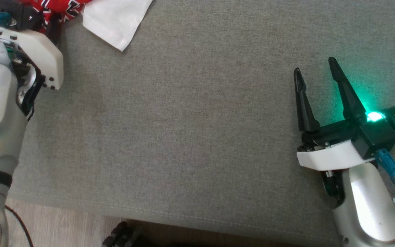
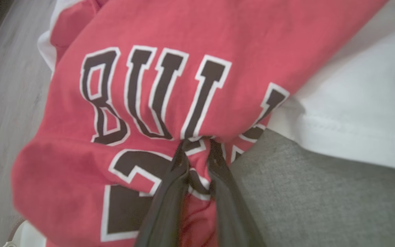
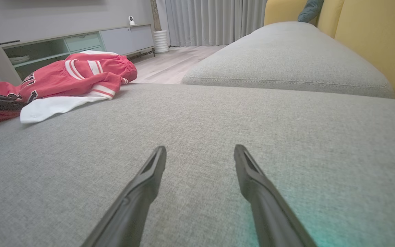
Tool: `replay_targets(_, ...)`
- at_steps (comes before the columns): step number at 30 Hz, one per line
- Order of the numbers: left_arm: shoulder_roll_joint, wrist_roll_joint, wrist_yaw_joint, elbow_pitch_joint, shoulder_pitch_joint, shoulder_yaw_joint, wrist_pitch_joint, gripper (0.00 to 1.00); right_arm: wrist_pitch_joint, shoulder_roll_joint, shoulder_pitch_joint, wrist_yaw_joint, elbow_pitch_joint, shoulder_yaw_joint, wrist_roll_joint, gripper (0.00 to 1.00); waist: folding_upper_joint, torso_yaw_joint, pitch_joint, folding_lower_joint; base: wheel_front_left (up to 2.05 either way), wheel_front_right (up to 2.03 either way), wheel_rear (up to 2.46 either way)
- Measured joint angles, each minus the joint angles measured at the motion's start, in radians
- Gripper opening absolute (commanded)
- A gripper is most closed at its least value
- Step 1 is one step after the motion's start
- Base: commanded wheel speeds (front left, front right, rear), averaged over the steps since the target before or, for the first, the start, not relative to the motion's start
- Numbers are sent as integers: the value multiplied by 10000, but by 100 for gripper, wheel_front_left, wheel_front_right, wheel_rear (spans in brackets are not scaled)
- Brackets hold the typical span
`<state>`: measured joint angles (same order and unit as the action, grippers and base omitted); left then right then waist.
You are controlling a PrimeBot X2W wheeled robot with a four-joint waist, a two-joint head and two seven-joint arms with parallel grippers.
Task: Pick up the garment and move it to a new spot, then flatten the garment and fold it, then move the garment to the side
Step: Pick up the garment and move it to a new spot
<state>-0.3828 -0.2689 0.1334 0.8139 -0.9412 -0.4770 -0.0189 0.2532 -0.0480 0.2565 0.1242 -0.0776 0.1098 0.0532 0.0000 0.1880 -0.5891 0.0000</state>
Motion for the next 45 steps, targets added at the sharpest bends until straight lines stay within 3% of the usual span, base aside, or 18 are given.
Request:
replay_targets(11,-184,290,-27,485,-484,-351,1287,0,35,-4,60,0,-539,-178,-245,100,0,61,609,1,0,0,0)
replay_targets(16,-742,775,-188,-543,-928,-637,1630,0,33,-8,24,0,-938,-169,-650,100,0,15,1400,1,0,0,0)
replay_targets(23,-968,999,-174,-2579,-928,-1141,1313,0,33,-6,-123,0,-970,-278,-1129,100,0,-309,2469,0,0,0,0)
replay_targets(36,-803,-113,-86,-6974,62,-2349,-897,0,33,4,-791,0,-974,-686,-1699,100,0,-2256,3292,0,0,0,0)
replay_targets(41,-522,-529,-21,-7005,649,-2993,-1352,0,33,8,-809,0,-909,-748,-1912,100,0,-3021,3060,0,0,0,0)
replay_targets(45,-238,-748,-15,-5904,841,-3384,-1371,0,33,10,-746,0,-882,-571,-2123,100,0,-3500,2615,0,0,0,0)
